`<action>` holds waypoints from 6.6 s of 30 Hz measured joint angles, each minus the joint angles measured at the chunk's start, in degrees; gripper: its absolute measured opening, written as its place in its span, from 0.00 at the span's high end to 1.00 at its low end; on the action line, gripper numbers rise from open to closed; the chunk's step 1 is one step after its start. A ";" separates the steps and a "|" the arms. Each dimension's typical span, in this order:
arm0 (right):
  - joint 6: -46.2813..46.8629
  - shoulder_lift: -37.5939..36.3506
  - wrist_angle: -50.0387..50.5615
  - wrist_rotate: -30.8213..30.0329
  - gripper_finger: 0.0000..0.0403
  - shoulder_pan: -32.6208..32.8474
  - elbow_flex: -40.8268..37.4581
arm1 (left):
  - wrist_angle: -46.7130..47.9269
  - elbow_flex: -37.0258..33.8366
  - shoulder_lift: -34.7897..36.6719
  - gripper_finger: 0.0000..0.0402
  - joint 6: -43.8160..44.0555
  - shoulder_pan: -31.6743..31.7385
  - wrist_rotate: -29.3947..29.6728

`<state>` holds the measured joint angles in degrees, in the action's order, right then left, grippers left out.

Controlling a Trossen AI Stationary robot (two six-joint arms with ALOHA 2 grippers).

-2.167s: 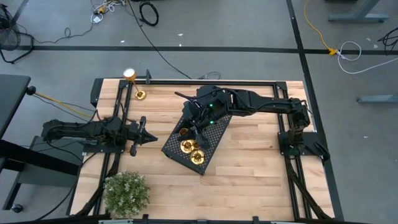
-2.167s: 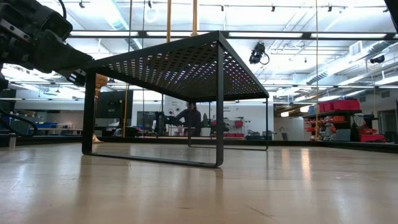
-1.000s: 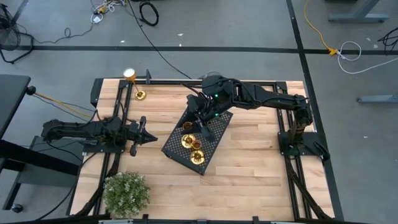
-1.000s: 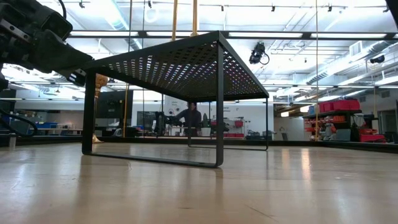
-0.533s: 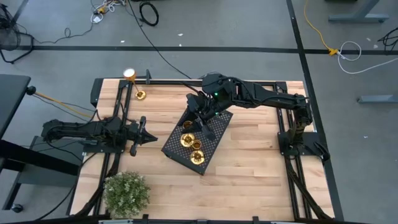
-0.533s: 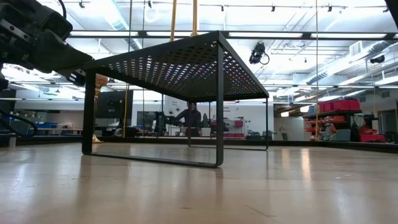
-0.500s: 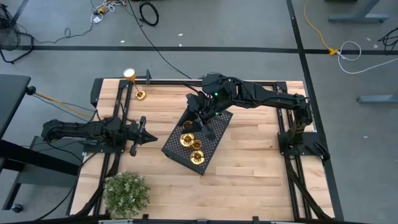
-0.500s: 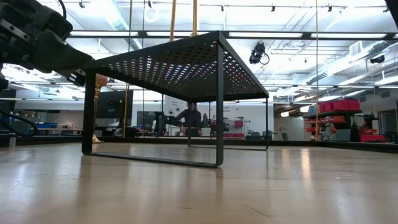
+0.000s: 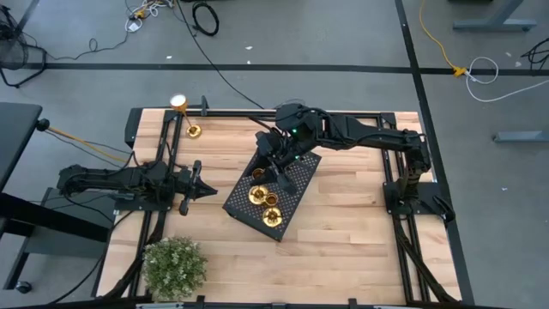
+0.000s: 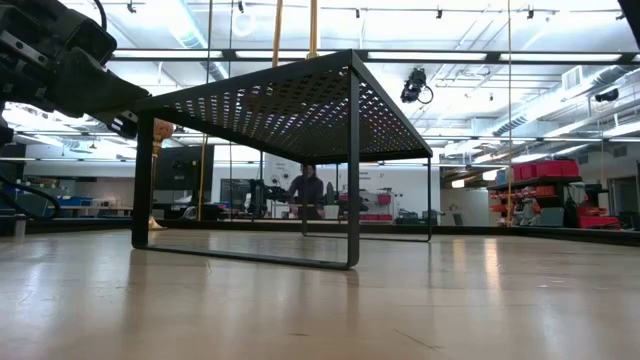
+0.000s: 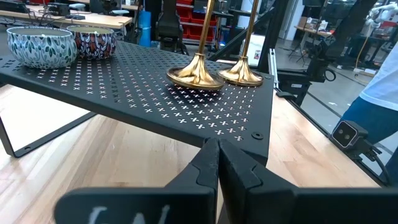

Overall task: Stock candles on shelf
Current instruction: Put the bottom gold candle holder on the shelf, then adjust the scented candles on the shelf

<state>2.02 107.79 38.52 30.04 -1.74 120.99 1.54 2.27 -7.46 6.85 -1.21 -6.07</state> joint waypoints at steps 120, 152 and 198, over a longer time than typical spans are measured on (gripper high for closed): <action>5.10 -12.07 -19.21 -3.78 0.53 2.21 -23.37 | -0.01 0.01 -0.01 0.96 0.00 0.01 -0.02; 2.68 -25.76 -22.21 -10.22 0.34 2.16 -35.15 | 0.01 0.01 -0.02 0.97 0.00 -0.01 0.00; 2.84 -47.56 -21.35 -17.14 0.34 3.82 -57.09 | 0.01 -0.01 -0.02 0.97 0.00 -0.01 -0.02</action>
<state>4.86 60.23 17.17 12.91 2.08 63.90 1.54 2.26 -7.48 6.85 -1.21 -6.09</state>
